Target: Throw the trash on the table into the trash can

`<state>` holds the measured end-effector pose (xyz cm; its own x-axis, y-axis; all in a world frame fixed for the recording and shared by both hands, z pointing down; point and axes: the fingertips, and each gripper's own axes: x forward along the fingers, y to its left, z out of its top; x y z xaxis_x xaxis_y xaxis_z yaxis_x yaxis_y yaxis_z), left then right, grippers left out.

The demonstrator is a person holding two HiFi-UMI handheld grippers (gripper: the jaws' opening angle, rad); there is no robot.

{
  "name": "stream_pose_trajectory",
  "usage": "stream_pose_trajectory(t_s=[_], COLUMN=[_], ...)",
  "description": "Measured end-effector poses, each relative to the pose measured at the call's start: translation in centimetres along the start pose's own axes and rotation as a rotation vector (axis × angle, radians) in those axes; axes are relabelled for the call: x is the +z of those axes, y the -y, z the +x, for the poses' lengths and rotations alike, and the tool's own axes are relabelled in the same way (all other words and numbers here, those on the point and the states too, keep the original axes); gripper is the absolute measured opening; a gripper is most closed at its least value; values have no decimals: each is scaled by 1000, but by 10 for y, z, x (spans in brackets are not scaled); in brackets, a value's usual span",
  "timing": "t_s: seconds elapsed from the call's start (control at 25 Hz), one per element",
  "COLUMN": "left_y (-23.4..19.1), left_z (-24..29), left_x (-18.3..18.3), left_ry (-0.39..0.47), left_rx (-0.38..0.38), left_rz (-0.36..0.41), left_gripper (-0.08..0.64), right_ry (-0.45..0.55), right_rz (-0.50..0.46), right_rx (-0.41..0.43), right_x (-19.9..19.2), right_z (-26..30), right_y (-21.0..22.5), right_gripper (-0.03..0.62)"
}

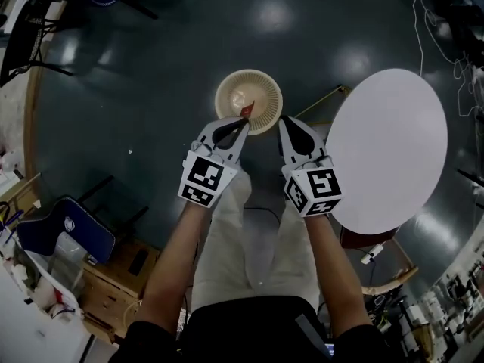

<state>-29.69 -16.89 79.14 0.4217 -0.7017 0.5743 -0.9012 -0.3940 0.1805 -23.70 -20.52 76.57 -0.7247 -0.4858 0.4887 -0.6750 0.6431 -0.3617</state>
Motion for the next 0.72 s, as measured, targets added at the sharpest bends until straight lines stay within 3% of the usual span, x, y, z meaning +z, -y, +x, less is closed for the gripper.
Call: stream_pose_trajectory(t_s=[0.36, 0.72], left_y=[-26, -52], left_z=[46, 94], left_x=[-66, -113], left_ry=[-32, -81], left_rx=[-22, -26], left_rz=[-53, -8], left_gripper=[14, 14], right_ry=[-35, -65], right_rz=[22, 32], right_rx=[-38, -59], right_x=[-59, -99], right_z=[41, 81], right_y=[22, 43], right_gripper=[17, 17])
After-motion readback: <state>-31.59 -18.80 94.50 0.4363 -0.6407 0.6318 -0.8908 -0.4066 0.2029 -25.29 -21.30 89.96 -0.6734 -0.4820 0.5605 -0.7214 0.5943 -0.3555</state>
